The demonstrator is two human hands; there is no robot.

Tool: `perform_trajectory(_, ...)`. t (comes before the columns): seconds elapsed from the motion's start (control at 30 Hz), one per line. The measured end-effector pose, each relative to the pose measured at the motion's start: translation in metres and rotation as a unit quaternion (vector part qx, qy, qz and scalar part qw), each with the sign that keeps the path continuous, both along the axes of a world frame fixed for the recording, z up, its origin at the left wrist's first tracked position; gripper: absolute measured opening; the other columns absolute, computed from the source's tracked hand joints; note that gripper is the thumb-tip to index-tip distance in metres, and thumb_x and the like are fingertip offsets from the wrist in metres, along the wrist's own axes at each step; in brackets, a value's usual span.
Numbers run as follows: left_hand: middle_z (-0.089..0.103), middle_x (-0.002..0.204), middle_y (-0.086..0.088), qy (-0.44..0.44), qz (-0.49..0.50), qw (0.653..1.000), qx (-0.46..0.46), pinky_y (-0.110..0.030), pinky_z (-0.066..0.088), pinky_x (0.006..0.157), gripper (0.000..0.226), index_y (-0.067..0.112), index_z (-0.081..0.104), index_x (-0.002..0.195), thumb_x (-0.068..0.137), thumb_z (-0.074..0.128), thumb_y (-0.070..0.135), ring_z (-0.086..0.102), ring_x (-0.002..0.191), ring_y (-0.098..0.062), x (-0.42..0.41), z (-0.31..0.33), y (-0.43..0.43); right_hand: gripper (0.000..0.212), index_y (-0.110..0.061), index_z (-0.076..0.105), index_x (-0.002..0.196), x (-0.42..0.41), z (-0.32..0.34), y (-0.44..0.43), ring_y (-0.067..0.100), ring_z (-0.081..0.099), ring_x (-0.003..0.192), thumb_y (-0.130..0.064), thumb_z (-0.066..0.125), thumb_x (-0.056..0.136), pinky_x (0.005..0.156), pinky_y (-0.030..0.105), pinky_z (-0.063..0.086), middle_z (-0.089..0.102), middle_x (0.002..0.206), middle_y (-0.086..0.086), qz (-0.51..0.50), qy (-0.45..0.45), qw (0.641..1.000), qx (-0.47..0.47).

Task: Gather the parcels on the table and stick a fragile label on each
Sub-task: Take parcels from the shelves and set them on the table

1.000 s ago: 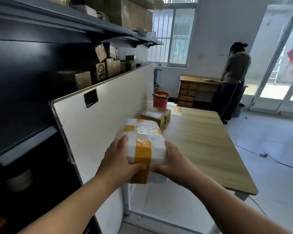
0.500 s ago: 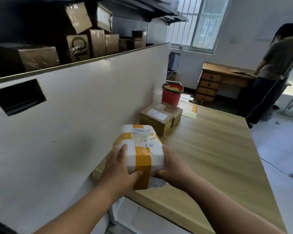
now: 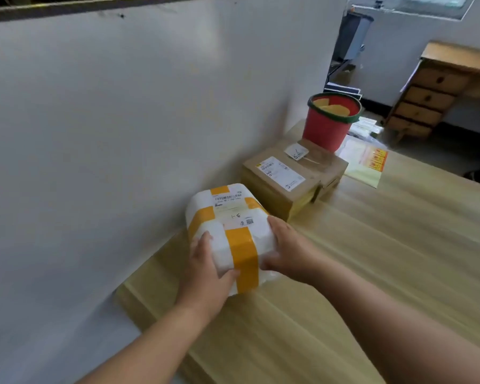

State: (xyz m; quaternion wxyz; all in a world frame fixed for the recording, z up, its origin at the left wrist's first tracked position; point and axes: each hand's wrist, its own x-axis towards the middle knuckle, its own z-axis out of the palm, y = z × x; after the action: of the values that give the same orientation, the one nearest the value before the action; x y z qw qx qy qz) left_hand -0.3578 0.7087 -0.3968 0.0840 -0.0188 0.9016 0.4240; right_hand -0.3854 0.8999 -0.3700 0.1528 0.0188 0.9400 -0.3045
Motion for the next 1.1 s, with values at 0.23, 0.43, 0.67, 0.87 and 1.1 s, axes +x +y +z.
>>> perform_trajectory(0.23,0.005,0.157,0.007,-0.005,-0.017,1.0,-0.003,-0.03,0.024,0.116,0.083,0.022,0.011,0.15,0.087,0.064,0.028,0.016,0.143,-0.014,-0.015,-0.028,0.039,0.099,-0.02,0.008,0.154,-0.043,-0.027,0.039,0.017,0.026,0.142,-0.02,0.073,0.08,0.11,0.028,0.028,0.013,0.16,-0.007,0.041,-0.002,0.994,0.099)
perform_trajectory(0.43,0.012,0.155,0.005,-0.018,-0.042,0.998,-0.04,-0.028,0.028,0.11,0.078,0.023,0.019,0.148,0.087,0.064,0.037,0.022,0.141,-0.015,-0.03,-0.02,0.044,0.082,-0.019,0.006,0.154,-0.052,-0.031,0.042,0.02,0.023,0.144,-0.006,0.052,0.087,0.11,0.031,0.029,0.01,0.16,-0.005,0.041,-0.004,0.988,0.147)
perform_trajectory(0.67,0.012,0.158,0.0,0.045,-0.046,0.989,-0.13,-0.032,0.022,0.116,0.083,0.022,0.014,0.15,0.086,0.061,0.047,0.017,0.143,-0.018,-0.026,0.019,-0.007,0.076,-0.021,0.018,0.153,-0.039,0.022,0.011,0.016,0.024,0.143,-0.031,0.06,0.09,0.111,0.029,0.025,0.02,0.158,-0.004,0.088,0.109,0.979,0.147)
perform_trajectory(0.87,0.004,0.16,-0.005,0.116,-0.036,0.951,-0.284,-0.032,0.006,0.117,0.087,0.019,0.007,0.151,0.087,0.052,0.057,0.005,0.146,-0.021,0.012,0.081,-0.078,0.074,-0.021,0.021,0.152,-0.004,0.073,-0.058,0.016,0.017,0.145,-0.049,0.054,0.091,0.115,0.029,0.015,0.018,0.159,-0.002,0.189,0.175,0.956,0.137)
perform_trajectory(1.1,0.001,0.16,-0.005,0.148,0.041,0.924,-0.35,-0.038,0.006,0.119,0.089,0.021,0.002,0.152,0.087,0.047,0.063,0.0,0.147,-0.022,0.116,0.15,-0.182,0.072,-0.022,0.021,0.151,0.064,0.13,-0.161,0.017,0.011,0.147,-0.055,0.047,0.092,0.118,0.033,0.013,0.017,0.159,-0.002,0.276,0.255,0.918,0.127)
